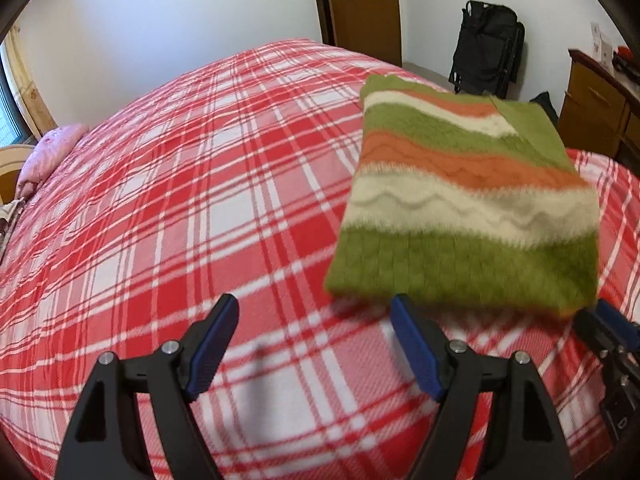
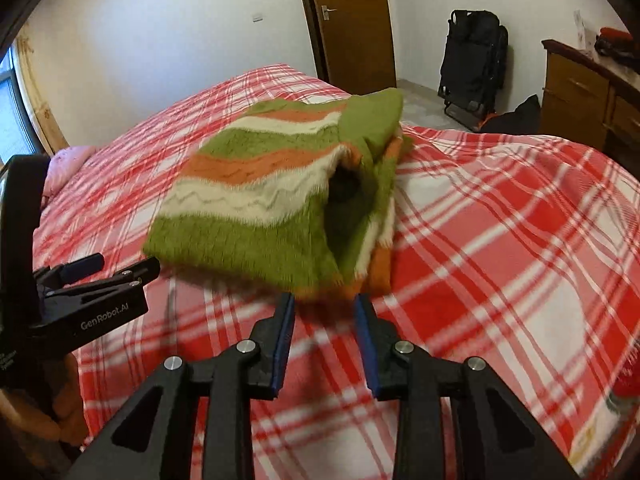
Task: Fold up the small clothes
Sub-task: 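Open both grippers and pull them back from the folded sweater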
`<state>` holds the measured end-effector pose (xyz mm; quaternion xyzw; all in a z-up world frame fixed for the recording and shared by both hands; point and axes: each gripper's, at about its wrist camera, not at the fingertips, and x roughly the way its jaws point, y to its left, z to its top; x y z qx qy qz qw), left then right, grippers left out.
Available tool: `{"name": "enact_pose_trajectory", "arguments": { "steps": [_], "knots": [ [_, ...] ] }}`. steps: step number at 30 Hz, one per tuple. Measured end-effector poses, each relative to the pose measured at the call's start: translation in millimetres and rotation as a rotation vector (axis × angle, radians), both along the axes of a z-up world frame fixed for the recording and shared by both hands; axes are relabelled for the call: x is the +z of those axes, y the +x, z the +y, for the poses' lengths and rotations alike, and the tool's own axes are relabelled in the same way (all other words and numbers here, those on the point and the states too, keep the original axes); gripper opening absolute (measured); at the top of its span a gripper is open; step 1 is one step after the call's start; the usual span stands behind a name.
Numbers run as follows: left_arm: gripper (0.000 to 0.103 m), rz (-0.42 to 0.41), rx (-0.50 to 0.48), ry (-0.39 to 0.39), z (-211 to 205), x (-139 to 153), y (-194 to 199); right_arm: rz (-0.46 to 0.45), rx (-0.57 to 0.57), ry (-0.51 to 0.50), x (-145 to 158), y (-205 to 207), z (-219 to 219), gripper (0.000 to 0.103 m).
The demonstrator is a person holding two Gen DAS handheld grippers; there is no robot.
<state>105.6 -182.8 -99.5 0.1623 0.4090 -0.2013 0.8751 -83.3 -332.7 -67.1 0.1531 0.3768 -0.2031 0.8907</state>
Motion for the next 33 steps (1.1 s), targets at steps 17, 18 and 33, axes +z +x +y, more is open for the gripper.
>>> {"name": "enact_pose_trajectory", "arguments": {
  "steps": [17, 18, 33],
  "knots": [
    [0.081, 0.030, -0.034, 0.036, 37.8, -8.7, -51.8, -0.053, 0.004, 0.130, 3.0, -37.8, 30.8, 0.060],
    [0.082, 0.027, -0.029, 0.033, 42.5, -7.0, -56.1, -0.049, 0.006, 0.133, 3.1, -38.2, 32.9, 0.060],
    [0.102, -0.240, 0.033, -0.194, 85.0, 79.9, -99.8, -0.219, -0.057, -0.269, 90.1, -66.9, 79.3, 0.060]
  ]
}}
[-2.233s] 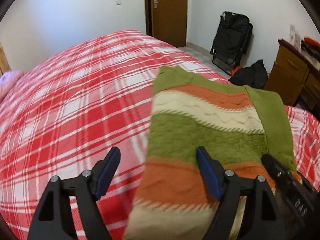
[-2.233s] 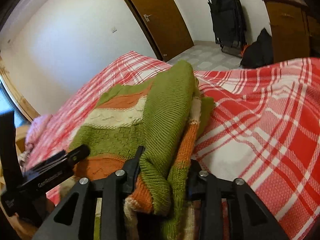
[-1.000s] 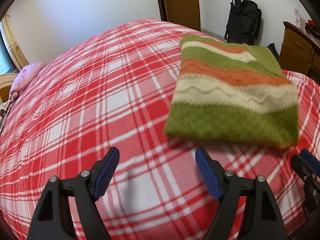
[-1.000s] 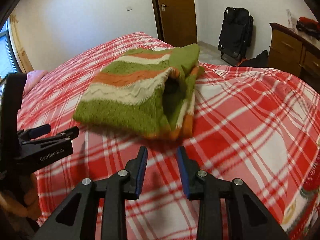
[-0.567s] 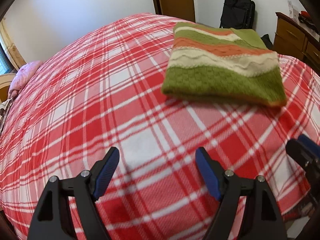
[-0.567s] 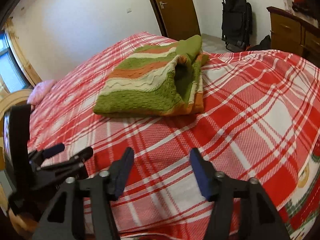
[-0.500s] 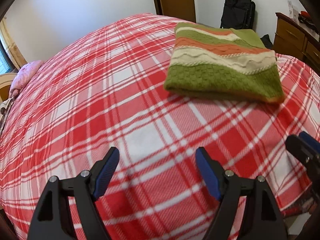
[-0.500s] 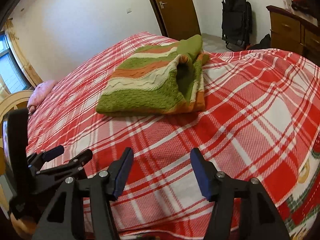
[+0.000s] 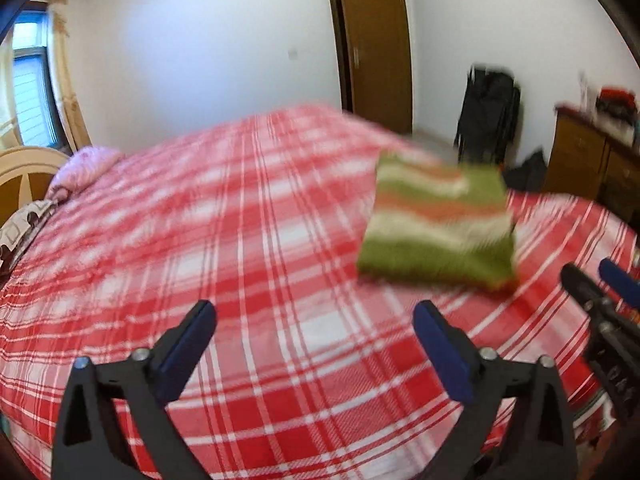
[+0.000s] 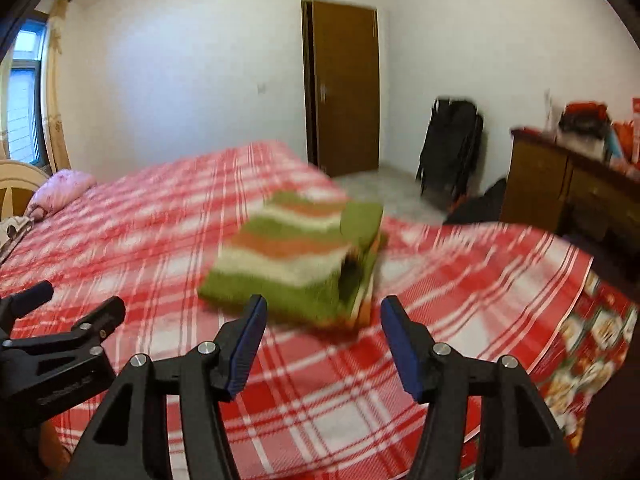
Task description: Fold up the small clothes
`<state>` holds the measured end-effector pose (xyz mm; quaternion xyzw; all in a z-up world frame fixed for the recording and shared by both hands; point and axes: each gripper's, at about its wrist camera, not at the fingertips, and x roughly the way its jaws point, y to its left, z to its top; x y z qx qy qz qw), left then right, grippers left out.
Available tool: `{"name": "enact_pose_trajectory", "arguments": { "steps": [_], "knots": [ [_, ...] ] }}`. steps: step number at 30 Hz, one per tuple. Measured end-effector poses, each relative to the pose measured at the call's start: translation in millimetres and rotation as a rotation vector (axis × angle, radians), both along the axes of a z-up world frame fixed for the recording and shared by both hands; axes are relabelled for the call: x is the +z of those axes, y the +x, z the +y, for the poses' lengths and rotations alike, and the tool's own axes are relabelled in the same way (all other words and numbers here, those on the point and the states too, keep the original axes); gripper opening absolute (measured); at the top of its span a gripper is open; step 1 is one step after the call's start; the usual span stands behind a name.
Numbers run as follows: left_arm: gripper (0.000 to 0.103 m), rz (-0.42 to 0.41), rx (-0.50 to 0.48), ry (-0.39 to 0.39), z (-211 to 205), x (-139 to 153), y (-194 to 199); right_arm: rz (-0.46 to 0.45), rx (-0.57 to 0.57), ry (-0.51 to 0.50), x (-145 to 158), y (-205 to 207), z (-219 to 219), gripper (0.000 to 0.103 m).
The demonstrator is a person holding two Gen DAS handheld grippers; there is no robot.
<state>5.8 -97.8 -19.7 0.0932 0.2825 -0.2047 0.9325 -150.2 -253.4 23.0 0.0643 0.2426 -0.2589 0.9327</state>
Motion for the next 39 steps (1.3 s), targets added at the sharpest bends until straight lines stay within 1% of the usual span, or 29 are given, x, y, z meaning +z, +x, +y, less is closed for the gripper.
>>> {"name": "enact_pose_trajectory", "arguments": {
  "steps": [3, 7, 9, 12, 14, 17, 20, 21, 22, 23, 27, 39],
  "knots": [
    [0.103, -0.047, -0.032, -0.046, 4.3, 17.2, -11.0, -0.045, -0.008, -0.039, 15.1, -5.8, 3.6, 0.060],
    [0.103, -0.064, -0.062, -0.091, 7.3, 33.8, -21.4, -0.087, -0.016, -0.055, 29.1, -11.5, 5.8, 0.061],
    [0.103, -0.073, -0.063, -0.112, 9.5, 39.2, -23.8, -0.109, -0.018, -0.062, 34.8, -15.4, 7.3, 0.061],
    [0.103, -0.124, -0.047, -0.146, 15.1, 48.1, -32.9, -0.145, -0.023, -0.072, 44.0, -21.3, 9.9, 0.061],
    [0.103, -0.158, -0.036, -0.153, 17.8, 52.8, -37.1, -0.169, -0.028, -0.084, 51.1, -26.3, 12.8, 0.061],
    [0.103, -0.178, -0.040, -0.163, 19.3, 59.6, -41.2, -0.201, -0.039, -0.116, 60.8, -33.0, 17.9, 0.061],
    [0.103, -0.214, -0.054, -0.197, 23.0, 65.2, -46.5, -0.250, -0.050, -0.145, 69.1, -42.1, 22.8, 0.061],
    [0.103, -0.234, -0.064, -0.210, 23.6, 66.5, -49.8, -0.259, -0.051, -0.151, 71.1, -43.7, 24.3, 0.065],
    [0.103, -0.246, -0.070, -0.215, 23.3, 67.0, -52.6, -0.265, -0.052, -0.155, 72.7, -44.9, 25.7, 0.073],
    [0.103, -0.257, -0.078, -0.214, 22.1, 67.2, -54.3, -0.273, -0.053, -0.160, 73.6, -45.9, 27.2, 0.075],
    [0.103, -0.252, -0.079, -0.190, 14.9, 68.8, -53.2, -0.275, -0.052, -0.169, 73.7, -45.2, 28.9, 0.076],
    [0.103, -0.239, -0.084, -0.191, 10.7, 67.3, -51.1, -0.275, -0.088, -0.136, 67.3, -46.0, 16.2, 0.076]
  ]
}}
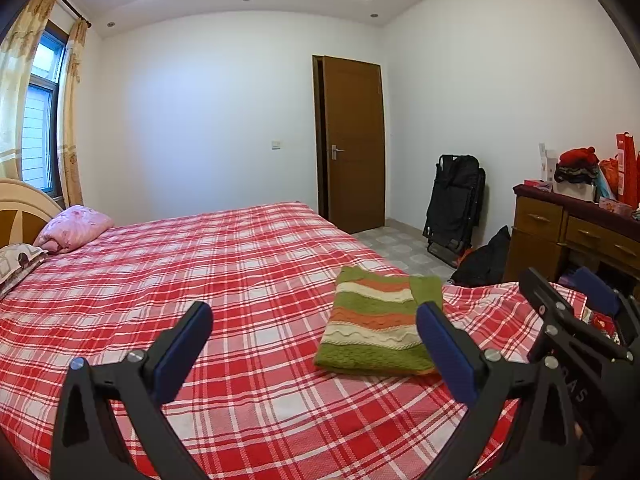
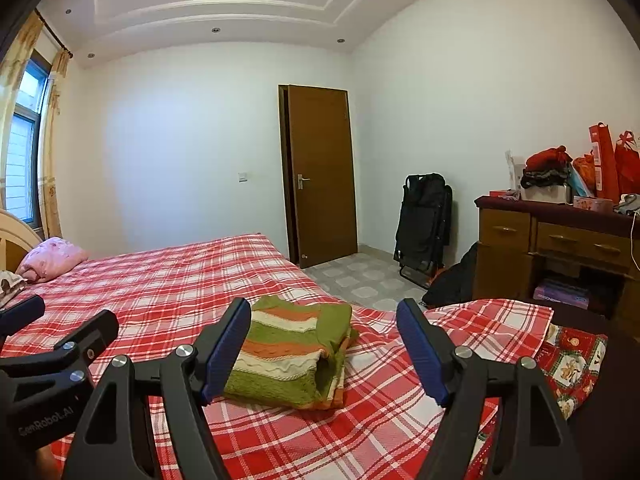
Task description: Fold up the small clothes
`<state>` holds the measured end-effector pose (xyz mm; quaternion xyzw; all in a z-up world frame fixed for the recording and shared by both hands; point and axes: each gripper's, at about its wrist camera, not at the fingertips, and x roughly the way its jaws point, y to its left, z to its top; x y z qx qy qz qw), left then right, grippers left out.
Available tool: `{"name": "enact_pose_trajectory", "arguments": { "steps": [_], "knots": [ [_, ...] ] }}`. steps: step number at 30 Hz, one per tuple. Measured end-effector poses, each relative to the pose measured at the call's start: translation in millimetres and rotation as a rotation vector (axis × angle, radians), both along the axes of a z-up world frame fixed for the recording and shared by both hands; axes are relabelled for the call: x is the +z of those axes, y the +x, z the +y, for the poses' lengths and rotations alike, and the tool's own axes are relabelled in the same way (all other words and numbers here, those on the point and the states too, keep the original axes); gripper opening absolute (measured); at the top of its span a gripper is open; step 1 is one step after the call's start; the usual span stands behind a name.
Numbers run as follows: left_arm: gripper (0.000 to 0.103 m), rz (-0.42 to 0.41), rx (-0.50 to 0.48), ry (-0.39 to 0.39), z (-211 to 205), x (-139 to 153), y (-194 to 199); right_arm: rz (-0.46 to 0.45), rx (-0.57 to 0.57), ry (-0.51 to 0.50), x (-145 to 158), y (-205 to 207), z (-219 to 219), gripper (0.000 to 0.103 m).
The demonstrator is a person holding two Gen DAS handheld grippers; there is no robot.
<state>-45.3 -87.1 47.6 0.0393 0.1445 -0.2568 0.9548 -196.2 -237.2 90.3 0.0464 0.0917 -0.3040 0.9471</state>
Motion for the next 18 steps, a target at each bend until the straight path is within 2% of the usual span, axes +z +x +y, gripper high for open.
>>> {"name": "enact_pose_trajectory", "arguments": {
  "steps": [8, 18],
  "knots": [
    [0.103, 0.031, 0.001, 0.000, -6.7, -1.7, 5.0, -0.018, -0.021, 0.014, -0.6, -3.8, -4.1, 0.076],
    [0.103, 0.006, -0.013, -0.007, -8.7, 4.2, 1.2, 0.001, -0.014, 0.016, -3.1, -0.6, -4.4, 0.076]
  ]
}}
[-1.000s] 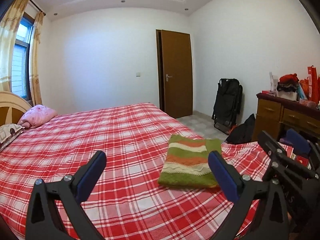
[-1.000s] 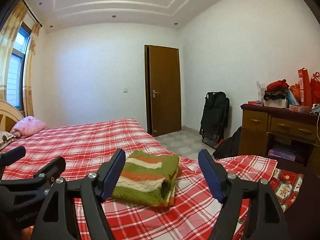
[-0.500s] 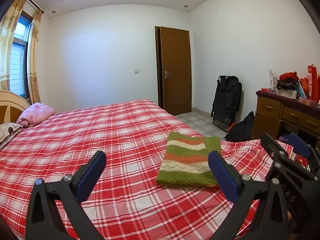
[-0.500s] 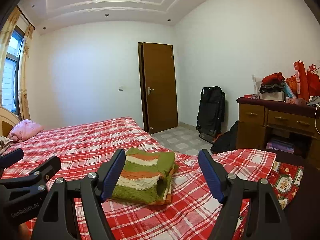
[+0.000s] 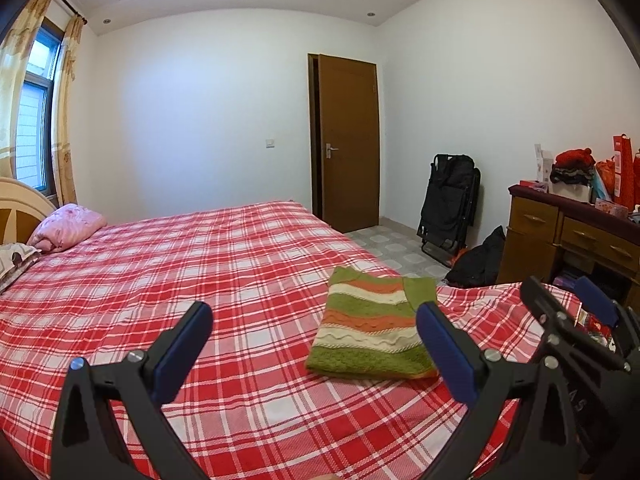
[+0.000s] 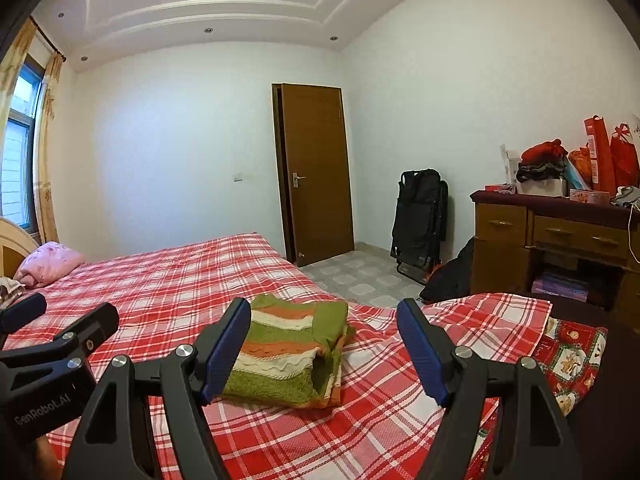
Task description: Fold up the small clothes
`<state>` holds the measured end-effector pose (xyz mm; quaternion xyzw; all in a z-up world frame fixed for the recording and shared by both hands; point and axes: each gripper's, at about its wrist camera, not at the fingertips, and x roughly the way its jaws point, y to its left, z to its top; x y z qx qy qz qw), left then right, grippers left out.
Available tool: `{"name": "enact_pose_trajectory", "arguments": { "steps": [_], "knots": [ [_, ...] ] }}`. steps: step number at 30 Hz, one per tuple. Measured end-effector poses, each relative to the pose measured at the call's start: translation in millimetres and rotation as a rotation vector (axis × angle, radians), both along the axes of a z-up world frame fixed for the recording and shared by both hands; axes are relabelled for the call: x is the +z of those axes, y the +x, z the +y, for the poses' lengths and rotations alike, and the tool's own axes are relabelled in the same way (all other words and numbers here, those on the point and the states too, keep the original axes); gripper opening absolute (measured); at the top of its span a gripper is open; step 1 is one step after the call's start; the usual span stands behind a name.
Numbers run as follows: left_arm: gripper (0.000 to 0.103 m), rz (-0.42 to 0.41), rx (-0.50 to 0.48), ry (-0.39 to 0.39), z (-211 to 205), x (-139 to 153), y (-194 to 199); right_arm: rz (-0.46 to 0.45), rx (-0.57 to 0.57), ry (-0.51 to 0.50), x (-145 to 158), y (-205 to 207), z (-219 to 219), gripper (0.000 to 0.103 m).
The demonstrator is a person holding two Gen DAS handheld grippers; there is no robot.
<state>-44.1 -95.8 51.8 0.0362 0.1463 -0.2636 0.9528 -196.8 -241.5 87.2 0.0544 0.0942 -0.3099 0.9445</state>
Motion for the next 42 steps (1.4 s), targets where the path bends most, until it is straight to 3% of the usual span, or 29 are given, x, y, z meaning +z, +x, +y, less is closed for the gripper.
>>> {"name": "enact_pose_trajectory", "arguments": {
  "steps": [42],
  "knots": [
    [0.103, 0.038, -0.001, 0.006, -1.0, -4.9, 7.6, 0.029, 0.003, 0.042, -10.3, 4.7, -2.8, 0.076]
  ]
}}
